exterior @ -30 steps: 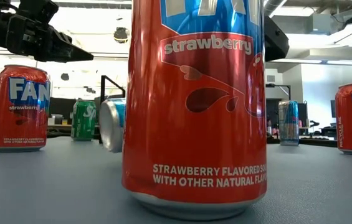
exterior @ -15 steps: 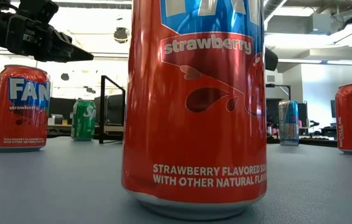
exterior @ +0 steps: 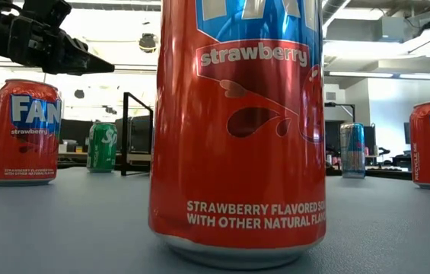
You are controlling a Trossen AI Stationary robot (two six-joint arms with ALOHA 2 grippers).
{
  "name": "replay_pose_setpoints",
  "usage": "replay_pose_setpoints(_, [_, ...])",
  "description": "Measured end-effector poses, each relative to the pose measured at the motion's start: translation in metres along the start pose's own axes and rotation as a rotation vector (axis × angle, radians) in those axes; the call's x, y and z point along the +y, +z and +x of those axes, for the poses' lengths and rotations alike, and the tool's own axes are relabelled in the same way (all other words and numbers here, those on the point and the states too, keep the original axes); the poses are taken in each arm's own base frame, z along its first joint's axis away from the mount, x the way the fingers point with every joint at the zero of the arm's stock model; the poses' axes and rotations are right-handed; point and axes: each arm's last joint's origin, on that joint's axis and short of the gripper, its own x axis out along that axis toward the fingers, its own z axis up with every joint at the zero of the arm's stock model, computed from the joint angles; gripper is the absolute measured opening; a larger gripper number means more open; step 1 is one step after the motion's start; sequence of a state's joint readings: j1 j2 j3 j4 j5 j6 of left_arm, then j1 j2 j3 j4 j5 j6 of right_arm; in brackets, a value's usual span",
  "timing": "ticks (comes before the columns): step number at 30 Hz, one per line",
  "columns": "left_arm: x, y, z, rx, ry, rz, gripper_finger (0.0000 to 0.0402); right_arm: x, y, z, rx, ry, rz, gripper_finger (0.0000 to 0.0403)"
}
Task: Place canned beverage on shelf
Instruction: Put the middle blue soda can on the shelf
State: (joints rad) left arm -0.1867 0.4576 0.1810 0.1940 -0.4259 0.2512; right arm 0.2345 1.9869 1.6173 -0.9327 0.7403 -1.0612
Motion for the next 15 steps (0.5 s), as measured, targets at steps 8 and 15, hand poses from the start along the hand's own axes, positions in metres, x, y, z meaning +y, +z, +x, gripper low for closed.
replay_pose_setpoints(8, [0.0,0.0,0.0,0.0,0.0,0.011,0.0023,-0.004,-0.008,0.006,0.087,-0.024,-0.188,0.0167])
replay_pose_setpoints(15, [0.0,0.0,0.0,0.0,0.0,0.01,0.0023,-0.009,-0.012,0.009,0.143,-0.057,-0.211,0.0167])
